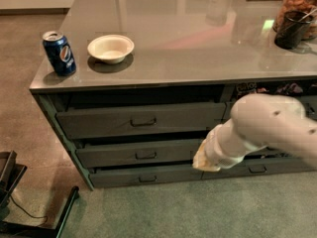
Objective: Open bottom drawer
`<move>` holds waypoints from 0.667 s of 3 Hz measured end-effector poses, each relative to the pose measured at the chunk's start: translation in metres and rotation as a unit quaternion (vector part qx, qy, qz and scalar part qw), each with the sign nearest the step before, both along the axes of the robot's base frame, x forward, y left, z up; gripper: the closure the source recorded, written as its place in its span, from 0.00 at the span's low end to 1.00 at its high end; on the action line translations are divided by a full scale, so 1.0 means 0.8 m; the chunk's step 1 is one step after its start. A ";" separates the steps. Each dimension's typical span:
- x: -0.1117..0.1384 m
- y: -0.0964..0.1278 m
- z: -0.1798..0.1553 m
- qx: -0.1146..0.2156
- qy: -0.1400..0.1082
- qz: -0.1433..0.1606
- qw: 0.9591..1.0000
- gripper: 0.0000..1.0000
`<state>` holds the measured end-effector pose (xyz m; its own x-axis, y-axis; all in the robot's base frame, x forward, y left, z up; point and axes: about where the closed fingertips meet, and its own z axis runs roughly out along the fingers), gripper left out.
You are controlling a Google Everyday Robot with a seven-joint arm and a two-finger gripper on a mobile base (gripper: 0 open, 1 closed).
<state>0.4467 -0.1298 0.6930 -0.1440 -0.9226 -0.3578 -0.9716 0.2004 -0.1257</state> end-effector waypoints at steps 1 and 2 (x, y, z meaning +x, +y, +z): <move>0.018 0.016 -0.106 0.010 0.001 0.014 1.000 1.00; 0.061 0.033 -0.206 0.033 -0.003 0.004 0.999 1.00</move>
Offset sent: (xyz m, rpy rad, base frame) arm 0.0887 0.0496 -0.3115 0.1674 0.0556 -0.0293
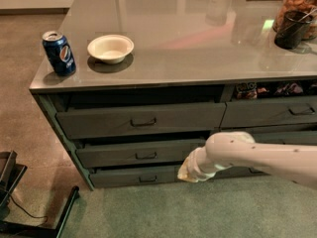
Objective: Open bottom drawer
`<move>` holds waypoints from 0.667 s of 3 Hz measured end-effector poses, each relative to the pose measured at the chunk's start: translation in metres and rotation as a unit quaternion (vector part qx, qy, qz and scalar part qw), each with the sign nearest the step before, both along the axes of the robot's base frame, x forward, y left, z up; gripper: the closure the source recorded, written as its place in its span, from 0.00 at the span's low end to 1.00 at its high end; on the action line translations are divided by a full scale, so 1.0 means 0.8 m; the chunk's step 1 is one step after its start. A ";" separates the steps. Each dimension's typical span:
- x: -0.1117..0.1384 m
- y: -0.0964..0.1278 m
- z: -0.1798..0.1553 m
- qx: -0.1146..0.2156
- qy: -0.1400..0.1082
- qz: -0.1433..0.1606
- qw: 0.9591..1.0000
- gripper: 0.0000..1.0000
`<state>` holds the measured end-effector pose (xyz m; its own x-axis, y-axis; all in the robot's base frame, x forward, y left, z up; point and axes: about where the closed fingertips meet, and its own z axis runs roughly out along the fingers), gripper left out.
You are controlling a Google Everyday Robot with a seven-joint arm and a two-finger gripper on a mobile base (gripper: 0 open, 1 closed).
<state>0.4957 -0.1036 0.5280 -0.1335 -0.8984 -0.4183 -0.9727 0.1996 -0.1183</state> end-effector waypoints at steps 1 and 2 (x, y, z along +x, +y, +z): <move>0.018 0.012 -0.099 0.012 0.032 -0.011 0.999 1.00; 0.020 0.022 -0.170 0.021 0.062 -0.018 0.998 1.00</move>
Offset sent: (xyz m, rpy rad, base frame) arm 0.0295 0.0221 -0.1842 0.0566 0.1605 -0.0566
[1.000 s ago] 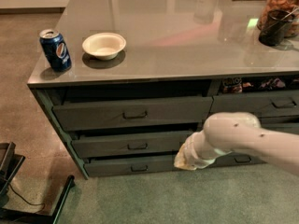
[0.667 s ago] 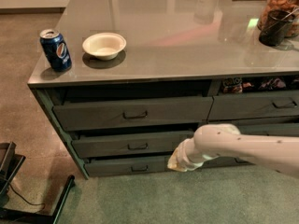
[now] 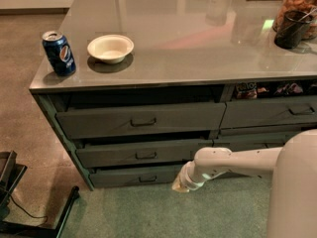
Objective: Open bottom drawer
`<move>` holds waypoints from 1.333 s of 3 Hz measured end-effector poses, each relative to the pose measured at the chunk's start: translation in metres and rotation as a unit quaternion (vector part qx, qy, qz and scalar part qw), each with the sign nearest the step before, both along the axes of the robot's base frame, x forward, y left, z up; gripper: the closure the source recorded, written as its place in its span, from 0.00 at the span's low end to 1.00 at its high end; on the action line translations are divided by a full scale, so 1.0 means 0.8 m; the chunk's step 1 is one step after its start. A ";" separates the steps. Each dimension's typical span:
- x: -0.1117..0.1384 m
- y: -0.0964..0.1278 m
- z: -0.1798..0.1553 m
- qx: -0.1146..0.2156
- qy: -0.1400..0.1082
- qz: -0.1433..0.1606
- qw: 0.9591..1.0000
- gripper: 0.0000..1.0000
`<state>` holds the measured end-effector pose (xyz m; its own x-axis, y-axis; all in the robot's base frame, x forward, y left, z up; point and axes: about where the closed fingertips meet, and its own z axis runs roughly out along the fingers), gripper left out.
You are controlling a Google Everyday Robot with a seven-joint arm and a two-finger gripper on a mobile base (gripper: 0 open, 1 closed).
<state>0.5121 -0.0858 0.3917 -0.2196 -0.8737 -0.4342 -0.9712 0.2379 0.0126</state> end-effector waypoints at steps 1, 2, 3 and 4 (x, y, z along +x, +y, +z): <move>0.000 0.000 0.000 0.000 0.000 0.000 1.000 1.00; 0.001 -0.001 -0.050 0.011 -0.001 -0.006 1.000 1.00; 0.023 0.011 -0.128 0.044 -0.021 -0.011 0.999 1.00; 0.003 0.018 -0.176 0.052 0.003 -0.016 0.999 0.81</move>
Offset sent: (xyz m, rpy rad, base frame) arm 0.0046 -0.0064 -0.1461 0.0777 -0.0101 -0.0510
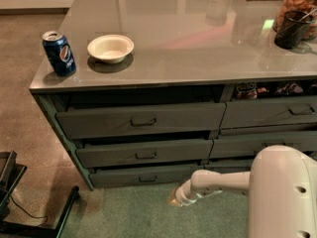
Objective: Open bottom drawer
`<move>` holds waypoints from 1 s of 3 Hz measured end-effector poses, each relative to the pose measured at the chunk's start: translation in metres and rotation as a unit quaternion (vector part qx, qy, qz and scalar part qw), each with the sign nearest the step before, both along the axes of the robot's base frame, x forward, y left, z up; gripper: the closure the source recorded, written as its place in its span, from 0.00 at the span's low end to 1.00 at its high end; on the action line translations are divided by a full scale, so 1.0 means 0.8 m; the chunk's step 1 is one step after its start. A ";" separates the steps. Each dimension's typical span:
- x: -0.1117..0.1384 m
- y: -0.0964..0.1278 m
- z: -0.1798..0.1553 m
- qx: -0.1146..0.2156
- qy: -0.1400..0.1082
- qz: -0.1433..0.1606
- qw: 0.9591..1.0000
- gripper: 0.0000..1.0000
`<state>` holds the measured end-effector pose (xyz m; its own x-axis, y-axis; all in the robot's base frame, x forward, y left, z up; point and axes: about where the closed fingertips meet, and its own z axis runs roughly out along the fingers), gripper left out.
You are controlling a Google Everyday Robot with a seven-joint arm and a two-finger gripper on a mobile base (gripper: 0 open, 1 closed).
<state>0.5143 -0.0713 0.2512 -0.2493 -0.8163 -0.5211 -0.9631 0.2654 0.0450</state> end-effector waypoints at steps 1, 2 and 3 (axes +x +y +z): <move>-0.001 0.000 0.000 0.000 0.001 0.001 1.000 0.58; 0.000 -0.005 -0.013 0.013 -0.009 0.002 1.000 0.35; 0.013 -0.009 -0.025 0.037 -0.039 0.010 0.999 0.11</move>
Offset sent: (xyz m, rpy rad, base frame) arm 0.0037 -0.0135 -0.0238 0.0633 -0.0526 0.0063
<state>0.5245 -0.0785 0.2308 -0.1889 -0.7797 -0.5969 -0.9697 0.2439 -0.0117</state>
